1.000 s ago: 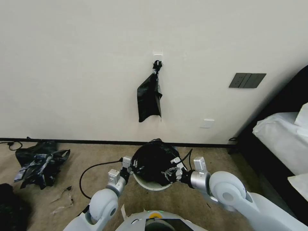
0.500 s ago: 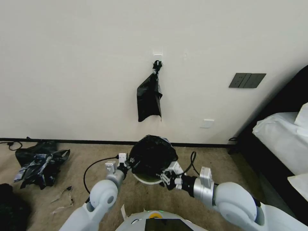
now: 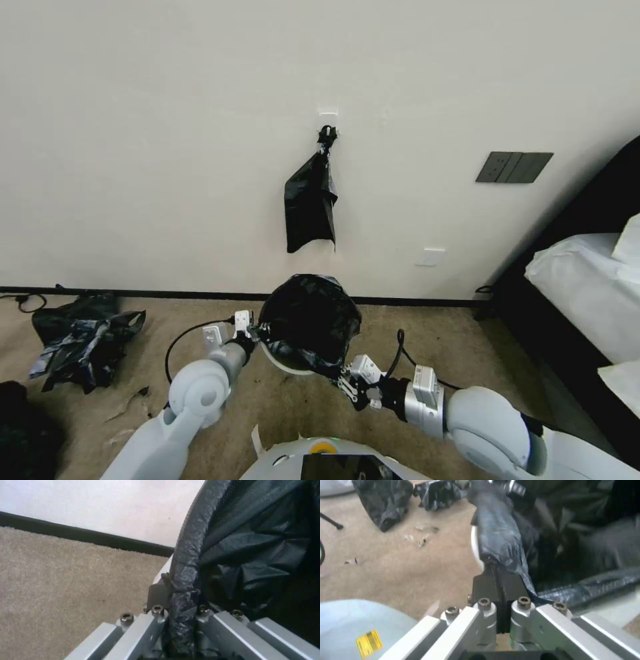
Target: Place a trash bag onto the trash bin.
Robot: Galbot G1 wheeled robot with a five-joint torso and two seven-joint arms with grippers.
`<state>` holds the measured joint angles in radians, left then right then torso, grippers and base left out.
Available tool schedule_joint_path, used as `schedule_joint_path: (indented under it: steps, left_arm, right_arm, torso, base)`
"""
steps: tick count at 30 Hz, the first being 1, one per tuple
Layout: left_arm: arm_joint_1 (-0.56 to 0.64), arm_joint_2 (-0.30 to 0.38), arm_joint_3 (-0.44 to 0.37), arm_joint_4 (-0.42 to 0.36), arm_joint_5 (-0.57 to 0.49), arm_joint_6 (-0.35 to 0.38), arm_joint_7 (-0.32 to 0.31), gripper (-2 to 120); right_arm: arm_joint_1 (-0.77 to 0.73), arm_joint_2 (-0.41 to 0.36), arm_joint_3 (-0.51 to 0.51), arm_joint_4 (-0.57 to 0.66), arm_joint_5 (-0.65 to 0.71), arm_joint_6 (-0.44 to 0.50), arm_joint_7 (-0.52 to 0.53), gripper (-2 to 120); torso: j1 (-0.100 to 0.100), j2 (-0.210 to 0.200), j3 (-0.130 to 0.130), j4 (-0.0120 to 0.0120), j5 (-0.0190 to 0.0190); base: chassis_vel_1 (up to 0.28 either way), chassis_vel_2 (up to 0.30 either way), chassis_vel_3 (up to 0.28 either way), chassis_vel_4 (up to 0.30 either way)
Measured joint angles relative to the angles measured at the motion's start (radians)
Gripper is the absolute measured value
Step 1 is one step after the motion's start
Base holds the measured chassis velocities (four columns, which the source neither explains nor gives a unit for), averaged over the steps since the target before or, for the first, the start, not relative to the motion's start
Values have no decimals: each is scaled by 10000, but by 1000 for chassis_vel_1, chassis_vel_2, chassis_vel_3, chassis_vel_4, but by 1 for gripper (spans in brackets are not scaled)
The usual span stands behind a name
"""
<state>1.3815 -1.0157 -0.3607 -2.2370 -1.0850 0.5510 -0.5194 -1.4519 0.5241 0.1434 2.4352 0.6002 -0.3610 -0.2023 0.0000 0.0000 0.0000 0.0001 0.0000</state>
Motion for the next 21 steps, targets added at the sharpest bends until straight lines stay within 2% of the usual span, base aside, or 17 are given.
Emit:
schedule_joint_path:
  steps: [10, 16, 21]
  left_arm:
    - [-428, -76, -9, 40, -1005, 107, -673, 0]
    - [-288, -18, -3, -197, -1315, 328, -908, 0]
    - [-146, 20, -117, -443, -2135, 598, -1354, 0]
  right_arm:
    - [-269, 98, -407, -878, -1466, 910, -306, 0]
    - [-25, 342, -526, -1583, -1710, 1248, -227, 0]
    - [72, 507, -422, -2074, -1855, 1540, -269, 0]
  torso:
    - [0, 0, 0, -1, -1]
    - [0, 0, 0, -1, 2]
    - [0, 0, 0, 0, 0]
  base:
    - [0, 0, 0, 0]
    - [0, 0, 0, 0]
    - [0, 0, 0, 0]
